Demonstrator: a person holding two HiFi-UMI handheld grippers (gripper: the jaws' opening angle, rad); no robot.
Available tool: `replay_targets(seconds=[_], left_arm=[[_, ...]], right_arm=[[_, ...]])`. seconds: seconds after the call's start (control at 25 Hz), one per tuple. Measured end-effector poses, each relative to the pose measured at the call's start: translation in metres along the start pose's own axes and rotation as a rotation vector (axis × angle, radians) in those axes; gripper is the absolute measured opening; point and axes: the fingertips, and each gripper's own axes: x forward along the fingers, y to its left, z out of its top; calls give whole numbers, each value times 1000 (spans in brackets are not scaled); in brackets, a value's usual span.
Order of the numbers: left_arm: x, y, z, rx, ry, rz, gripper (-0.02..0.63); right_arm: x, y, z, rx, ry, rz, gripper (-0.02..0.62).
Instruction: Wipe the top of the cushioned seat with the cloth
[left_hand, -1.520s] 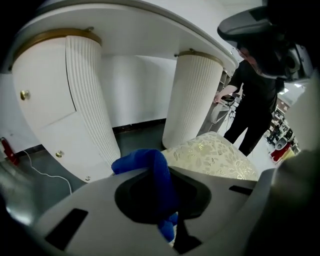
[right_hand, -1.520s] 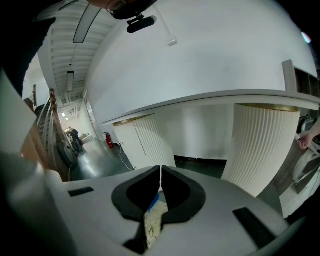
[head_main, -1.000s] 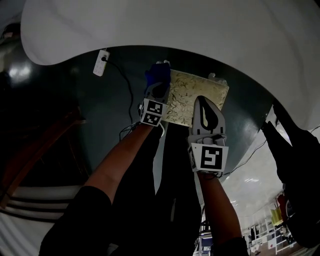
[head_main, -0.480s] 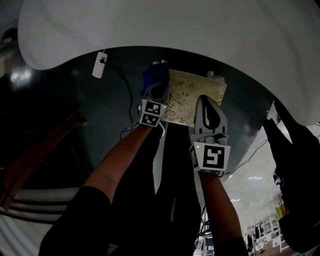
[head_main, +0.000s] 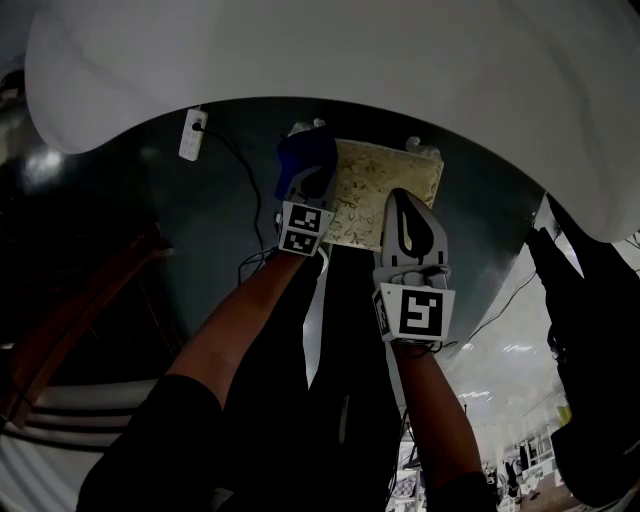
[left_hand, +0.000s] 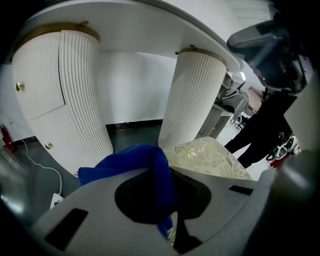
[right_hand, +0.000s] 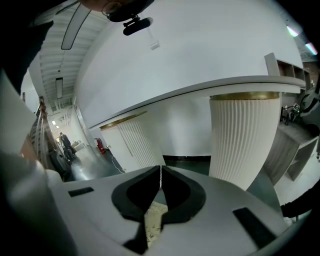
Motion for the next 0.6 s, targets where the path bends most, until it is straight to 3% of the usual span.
replay_targets(seconds=[0.6], left_arm=[[14,-34,9,17,4,-46,36]], right_arm=[[-12,-52,-5,36,-7,-108,38]])
